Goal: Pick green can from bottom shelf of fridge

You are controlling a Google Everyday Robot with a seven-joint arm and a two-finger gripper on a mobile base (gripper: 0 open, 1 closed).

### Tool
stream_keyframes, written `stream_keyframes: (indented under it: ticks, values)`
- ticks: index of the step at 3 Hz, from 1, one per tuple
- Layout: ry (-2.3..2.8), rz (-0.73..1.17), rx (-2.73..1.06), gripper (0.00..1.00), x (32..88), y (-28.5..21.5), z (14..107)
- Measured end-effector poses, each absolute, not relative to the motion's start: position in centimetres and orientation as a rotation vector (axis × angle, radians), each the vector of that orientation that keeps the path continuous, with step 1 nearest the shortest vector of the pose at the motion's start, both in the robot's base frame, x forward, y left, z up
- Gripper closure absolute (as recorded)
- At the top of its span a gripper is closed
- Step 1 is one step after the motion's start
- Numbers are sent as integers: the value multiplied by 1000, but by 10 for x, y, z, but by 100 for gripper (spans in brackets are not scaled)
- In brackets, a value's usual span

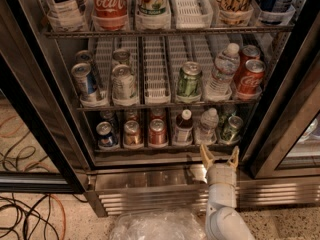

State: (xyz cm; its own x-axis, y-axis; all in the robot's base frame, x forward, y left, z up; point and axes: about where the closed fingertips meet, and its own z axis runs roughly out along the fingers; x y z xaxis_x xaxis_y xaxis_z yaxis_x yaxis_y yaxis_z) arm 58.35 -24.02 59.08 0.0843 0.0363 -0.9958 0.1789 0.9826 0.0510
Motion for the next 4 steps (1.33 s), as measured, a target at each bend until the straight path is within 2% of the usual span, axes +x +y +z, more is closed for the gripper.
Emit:
stream_keyframes:
  ticks: [1,2,4]
  values:
    - [1479,-115,176,27,586,-240,591]
    - [1472,-123,183,37,589,-241,592]
    - [1449,-161,235,28,599,-253,596]
